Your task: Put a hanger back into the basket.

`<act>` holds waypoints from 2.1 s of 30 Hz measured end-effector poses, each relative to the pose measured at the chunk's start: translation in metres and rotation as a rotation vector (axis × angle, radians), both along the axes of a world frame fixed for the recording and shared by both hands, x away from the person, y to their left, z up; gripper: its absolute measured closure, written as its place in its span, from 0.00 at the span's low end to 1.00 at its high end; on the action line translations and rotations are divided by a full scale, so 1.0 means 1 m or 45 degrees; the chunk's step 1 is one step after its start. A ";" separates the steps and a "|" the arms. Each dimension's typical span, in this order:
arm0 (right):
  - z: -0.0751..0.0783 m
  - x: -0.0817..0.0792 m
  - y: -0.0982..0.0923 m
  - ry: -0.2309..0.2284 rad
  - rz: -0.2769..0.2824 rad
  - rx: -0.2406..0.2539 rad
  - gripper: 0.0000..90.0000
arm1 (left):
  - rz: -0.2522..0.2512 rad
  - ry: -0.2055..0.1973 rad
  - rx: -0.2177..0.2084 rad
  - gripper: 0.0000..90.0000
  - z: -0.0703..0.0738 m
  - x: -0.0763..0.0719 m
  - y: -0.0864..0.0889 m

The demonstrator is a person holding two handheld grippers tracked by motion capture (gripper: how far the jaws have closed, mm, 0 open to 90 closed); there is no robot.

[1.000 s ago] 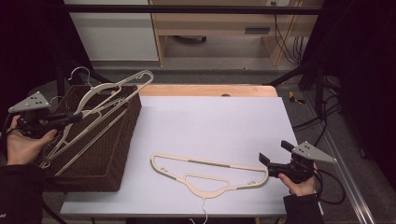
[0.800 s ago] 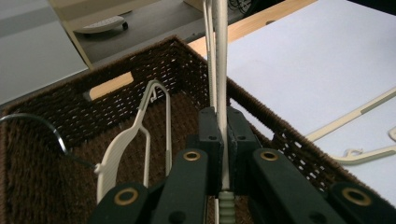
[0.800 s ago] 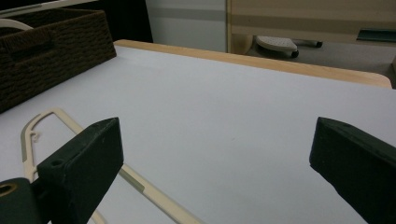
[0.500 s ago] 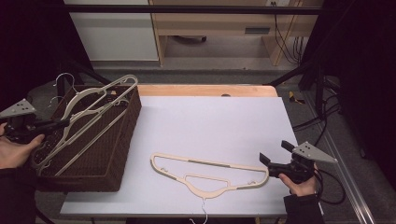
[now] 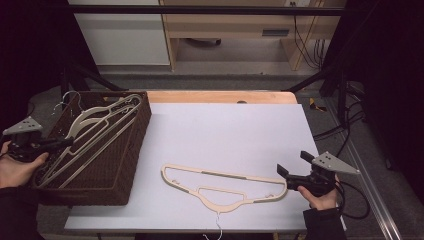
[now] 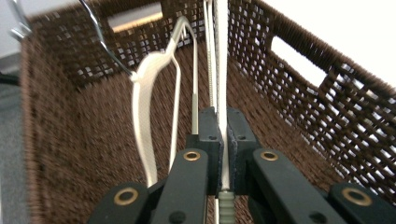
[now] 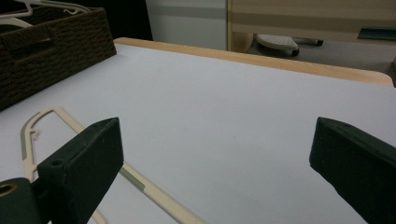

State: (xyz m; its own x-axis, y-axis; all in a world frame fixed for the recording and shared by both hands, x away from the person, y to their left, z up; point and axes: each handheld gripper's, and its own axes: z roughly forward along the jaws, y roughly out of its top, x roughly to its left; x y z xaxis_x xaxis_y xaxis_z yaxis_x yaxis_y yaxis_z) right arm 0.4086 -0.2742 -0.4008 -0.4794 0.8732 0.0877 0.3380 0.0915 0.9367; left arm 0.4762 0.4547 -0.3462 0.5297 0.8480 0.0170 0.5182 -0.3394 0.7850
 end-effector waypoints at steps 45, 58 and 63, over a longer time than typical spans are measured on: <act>0.001 0.000 0.002 -0.010 0.011 -0.001 0.04 | 0.252 -0.038 0.044 0.64 0.001 -0.016 -0.022; 0.003 -0.002 0.010 -0.009 0.055 0.000 0.04 | 0.100 -0.301 -0.148 0.33 0.021 -0.045 -0.081; 0.004 -0.003 0.020 -0.001 0.098 0.002 0.04 | -0.041 -0.368 -0.200 0.19 0.021 -0.056 -0.120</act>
